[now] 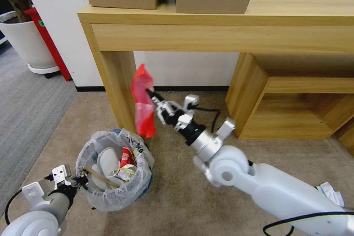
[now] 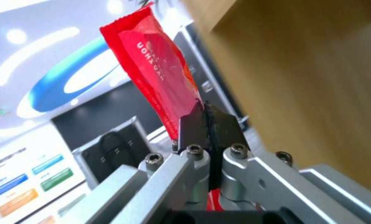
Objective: Pick up the trash bin and place the garbage on the floor into it.
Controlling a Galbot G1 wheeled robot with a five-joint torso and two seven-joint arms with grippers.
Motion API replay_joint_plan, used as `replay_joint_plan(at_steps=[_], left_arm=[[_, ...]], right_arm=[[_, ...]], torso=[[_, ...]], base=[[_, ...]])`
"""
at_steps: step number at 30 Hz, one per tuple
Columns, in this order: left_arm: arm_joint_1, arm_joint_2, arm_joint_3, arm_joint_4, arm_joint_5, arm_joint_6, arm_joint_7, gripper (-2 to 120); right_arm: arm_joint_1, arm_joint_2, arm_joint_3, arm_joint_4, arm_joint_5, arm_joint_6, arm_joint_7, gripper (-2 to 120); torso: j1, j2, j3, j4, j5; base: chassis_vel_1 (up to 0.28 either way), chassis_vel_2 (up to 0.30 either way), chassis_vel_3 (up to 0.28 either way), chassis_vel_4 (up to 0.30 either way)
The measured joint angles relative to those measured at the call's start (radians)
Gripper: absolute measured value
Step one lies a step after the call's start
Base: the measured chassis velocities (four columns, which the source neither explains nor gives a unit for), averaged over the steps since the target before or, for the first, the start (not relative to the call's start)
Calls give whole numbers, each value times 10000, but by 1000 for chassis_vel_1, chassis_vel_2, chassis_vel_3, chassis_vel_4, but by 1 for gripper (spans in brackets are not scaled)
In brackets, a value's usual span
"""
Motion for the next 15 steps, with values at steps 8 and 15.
replay_joint_plan(at_steps=[8, 15], left_arm=[[-43, -27, -30, -49, -90, 2, -10, 1], [-42, -29, -65, -122, -148, 2, -9, 1]], right_arm=[[1073, 780, -1500, -1111, -221, 218, -218, 0], [1597, 1377, -2204, -1788, -383, 359, -287, 0]], torso=[[0, 0, 0, 0, -1], [0, 0, 0, 0, -1]], base=[[0, 0, 0, 0], [0, 0, 0, 0]])
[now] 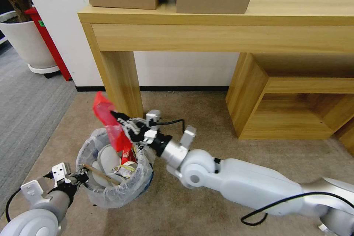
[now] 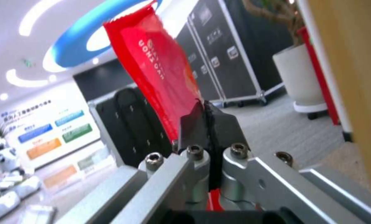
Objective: Pick up the trash bin and place the garbage on the floor into it.
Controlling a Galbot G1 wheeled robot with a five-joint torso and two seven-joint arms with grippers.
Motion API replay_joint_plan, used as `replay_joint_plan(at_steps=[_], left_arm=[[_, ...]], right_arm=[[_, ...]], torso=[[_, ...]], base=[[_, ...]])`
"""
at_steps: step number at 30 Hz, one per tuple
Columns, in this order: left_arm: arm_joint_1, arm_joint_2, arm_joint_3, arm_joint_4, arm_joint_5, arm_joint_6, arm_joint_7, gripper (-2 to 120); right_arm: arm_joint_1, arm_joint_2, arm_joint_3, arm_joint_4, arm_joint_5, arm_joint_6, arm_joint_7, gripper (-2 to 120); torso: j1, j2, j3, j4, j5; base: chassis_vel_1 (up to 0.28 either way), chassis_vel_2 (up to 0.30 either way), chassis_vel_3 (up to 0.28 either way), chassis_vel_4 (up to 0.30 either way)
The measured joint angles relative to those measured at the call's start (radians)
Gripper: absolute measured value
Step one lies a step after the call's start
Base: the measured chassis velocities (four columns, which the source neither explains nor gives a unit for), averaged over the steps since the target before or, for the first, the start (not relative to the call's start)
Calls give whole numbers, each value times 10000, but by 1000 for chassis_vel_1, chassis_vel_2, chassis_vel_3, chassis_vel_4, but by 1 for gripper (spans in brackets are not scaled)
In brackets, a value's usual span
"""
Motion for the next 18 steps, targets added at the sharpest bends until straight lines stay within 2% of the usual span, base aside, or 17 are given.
replay_joint_plan(at_steps=[5, 8, 18], left_arm=[[4, 2, -23, -40, -32, 0, -5, 1], [28, 3, -42, -94, -72, 0, -7, 1], [37, 26, -52, -128, -99, 0, -11, 1]], right_arm=[[196, 303, -301, -343, -123, 58, -64, 0], [362, 780, -820, -903, -316, 138, -102, 0], [252, 877, -1142, -1490, -902, 256, -130, 0]], torso=[[0, 0, 0, 0, 1], [0, 0, 0, 0, 1], [0, 0, 0, -2, 2]], base=[[0, 0, 0, 0], [0, 0, 0, 0], [0, 0, 0, 0]])
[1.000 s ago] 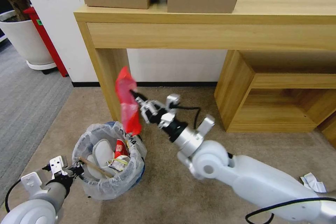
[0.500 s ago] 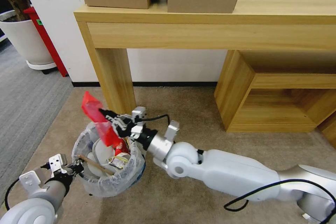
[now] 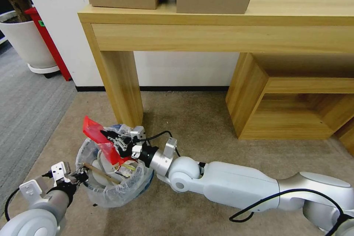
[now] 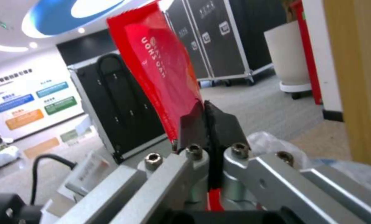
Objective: Pick up the trash bin and place the garbage on the floor into it.
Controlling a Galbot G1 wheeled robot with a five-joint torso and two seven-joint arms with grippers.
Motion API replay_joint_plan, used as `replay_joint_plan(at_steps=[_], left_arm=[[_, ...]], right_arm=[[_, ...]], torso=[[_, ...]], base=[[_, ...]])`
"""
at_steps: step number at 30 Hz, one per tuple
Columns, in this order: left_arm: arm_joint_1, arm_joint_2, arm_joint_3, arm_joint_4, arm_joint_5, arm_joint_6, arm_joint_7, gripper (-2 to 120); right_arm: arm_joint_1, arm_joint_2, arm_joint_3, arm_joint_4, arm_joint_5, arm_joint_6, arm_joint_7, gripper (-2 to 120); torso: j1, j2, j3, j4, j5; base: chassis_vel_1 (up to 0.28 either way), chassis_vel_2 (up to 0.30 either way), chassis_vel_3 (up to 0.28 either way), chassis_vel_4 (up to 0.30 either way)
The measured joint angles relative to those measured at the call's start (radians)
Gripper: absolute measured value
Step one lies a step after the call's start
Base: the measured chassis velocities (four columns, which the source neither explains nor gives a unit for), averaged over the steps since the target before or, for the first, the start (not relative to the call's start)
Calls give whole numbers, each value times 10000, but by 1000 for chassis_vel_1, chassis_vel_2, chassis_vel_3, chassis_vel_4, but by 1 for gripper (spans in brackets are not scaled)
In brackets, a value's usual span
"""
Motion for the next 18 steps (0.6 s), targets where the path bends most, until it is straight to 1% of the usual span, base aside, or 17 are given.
replay_joint_plan(at_steps=[3, 4, 7, 8, 11, 12, 14, 15, 17, 18], left_arm=[[18, -4, 12, -7, 0, 0, 0, 1], [18, -4, 12, -7, 0, 0, 0, 1], [41, -5, 9, -18, 1, 0, 0, 1], [41, -5, 9, -18, 1, 0, 0, 1], [42, 0, -6, -38, 0, 0, 0, 1], [42, 0, -6, -38, 0, 0, 0, 1], [36, -6, -9, -29, -1, 0, 2, 1], [36, -6, -9, -29, -1, 0, 2, 1], [11, -17, -7, 29, 2, -1, 4, 1], [11, -17, -7, 29, 2, -1, 4, 1]], right_arm=[[-123, -129, 10, -172, -212, -24, 3, 17], [-123, -129, 10, -172, -212, -24, 3, 17], [-218, -266, 52, -179, -251, -124, -60, 32], [-218, -266, 52, -179, -251, -124, -60, 32], [-324, -279, 70, -176, -337, -178, -78, 46], [-324, -279, 70, -176, -337, -178, -78, 46], [-384, -282, 84, -189, -406, -179, -76, 56], [-384, -282, 84, -189, -406, -179, -76, 56], [-446, -377, 159, -135, -441, -176, -75, 68], [-446, -377, 159, -135, -441, -176, -75, 68]], torso=[[0, 0, 0, 1, 0], [0, 0, 0, 1, 0], [0, 0, 0, 0, 1], [0, 0, 0, 0, 1], [0, -1, 0, 0, 0], [0, -1, 0, 0, 0], [0, 0, 0, 1, 1], [0, 0, 0, 1, 1], [0, -1, 0, 1, 1], [0, -1, 0, 1, 1]], base=[[0, 0, 0, 0], [0, 0, 0, 0], [0, 0, 0, 0], [0, 0, 0, 0], [0, 0, 0, 0], [0, 0, 0, 0], [0, 0, 0, 0], [0, 0, 0, 0], [0, 0, 0, 0], [0, 0, 0, 0]])
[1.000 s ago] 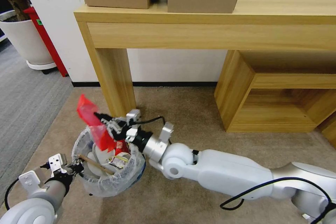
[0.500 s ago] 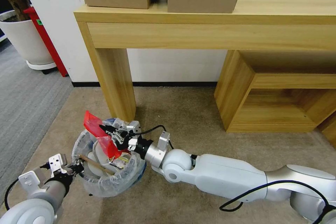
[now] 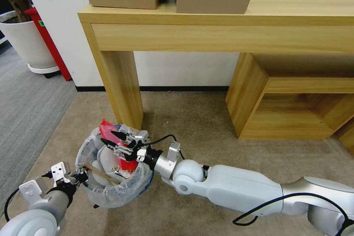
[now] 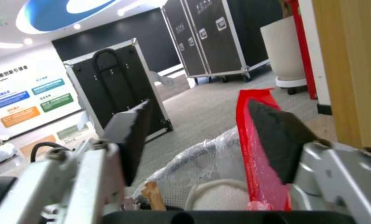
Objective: Pick up the trash bin and place the garbage on the floor into it.
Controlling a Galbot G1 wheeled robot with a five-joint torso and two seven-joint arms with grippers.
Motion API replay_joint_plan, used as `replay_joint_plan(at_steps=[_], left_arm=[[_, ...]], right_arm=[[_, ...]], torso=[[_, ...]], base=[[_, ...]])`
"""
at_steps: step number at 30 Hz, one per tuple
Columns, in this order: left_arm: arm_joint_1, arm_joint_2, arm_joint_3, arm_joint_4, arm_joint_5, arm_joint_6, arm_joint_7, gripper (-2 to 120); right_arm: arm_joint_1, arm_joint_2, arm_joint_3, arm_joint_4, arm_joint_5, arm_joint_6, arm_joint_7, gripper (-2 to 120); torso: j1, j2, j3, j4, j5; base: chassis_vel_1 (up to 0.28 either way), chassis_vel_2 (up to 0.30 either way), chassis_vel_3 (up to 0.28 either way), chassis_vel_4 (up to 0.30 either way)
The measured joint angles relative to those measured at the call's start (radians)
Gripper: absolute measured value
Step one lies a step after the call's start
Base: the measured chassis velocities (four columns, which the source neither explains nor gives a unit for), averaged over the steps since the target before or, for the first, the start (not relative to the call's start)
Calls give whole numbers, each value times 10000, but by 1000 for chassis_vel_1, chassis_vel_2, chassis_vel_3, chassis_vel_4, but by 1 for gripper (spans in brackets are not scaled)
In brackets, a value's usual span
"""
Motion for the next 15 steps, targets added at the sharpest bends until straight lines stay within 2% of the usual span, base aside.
replay_joint_plan(at_steps=[3, 4, 7, 8, 10, 14, 15], left_arm=[[-61, -5, 24, 114, 23, -1, 6, 1], [-61, -5, 24, 114, 23, -1, 6, 1], [-79, 35, 10, 243, 35, -6, 10, 1], [-79, 35, 10, 243, 35, -6, 10, 1], [-67, 89, -22, 257, 37, -11, 22, 1], [-52, 122, -25, 259, 37, -14, 34, 1], [-39, 130, -24, 260, 43, -14, 39, 1]], right_arm=[[-165, -263, 262, 296, -11, 55, -15, 83], [-165, -263, 262, 296, -11, 55, -15, 83], [-483, -721, 1107, 935, 126, -7, 78, 96], [-483, -721, 1107, 935, 126, -7, 78, 96], [-824, -1139, 1994, 1440, 267, -207, 253, 100], [-1100, -1439, 2772, 1758, 342, -325, 374, 100], [-1314, -1635, 3407, 1930, 359, -420, 456, 100]], torso=[[0, 0, 0, -1, 0], [0, 0, 0, -1, 0], [0, 1, 0, 0, 0], [0, 1, 0, 0, 0], [0, 0, 0, 0, 2], [0, 0, 0, 0, 2], [0, 0, 0, 0, 2]], base=[[0, 0, 0, 0], [0, 0, 0, 0], [0, 0, 0, 0], [0, 0, 0, 0], [0, 0, 0, 0], [0, 0, 0, 0], [0, 0, 0, 0]])
